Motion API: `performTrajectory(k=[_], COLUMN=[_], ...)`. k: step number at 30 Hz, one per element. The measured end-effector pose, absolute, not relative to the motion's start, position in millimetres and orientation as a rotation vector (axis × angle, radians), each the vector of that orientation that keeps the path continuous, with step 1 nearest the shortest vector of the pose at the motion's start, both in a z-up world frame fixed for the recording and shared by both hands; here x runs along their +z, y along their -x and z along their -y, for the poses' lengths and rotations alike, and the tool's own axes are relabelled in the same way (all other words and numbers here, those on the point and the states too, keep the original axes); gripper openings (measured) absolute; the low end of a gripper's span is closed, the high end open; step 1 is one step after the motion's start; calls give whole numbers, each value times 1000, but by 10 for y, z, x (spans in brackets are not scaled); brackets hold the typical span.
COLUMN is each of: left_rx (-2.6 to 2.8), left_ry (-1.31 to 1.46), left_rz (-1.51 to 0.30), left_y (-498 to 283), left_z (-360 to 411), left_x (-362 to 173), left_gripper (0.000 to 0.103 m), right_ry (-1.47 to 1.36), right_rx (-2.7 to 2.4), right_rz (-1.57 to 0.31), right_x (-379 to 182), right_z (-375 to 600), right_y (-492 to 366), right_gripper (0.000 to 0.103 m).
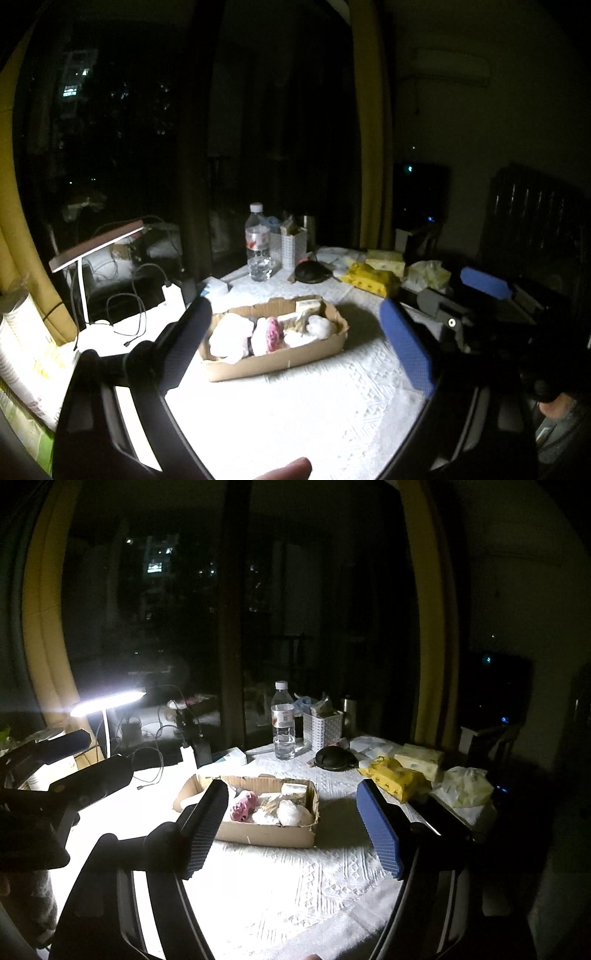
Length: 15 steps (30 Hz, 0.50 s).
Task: Organize soft objects
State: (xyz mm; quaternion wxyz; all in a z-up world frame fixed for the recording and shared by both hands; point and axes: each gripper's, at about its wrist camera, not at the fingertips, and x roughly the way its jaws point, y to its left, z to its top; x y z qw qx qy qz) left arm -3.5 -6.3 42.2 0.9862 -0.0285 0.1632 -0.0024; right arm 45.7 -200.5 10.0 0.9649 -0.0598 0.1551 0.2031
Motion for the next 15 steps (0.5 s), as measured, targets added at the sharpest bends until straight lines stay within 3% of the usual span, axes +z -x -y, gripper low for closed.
performTrajectory(k=[15], left_rx=[17], left_ry=[56], left_rz=[-354], left_y=[-24], left_z=[70], left_x=[351], left_gripper=[93], right_ry=[120], right_rx=[408], right_rz=[-329], right_x=[55], right_z=[2006], right_y=[-519], right_gripper=[75])
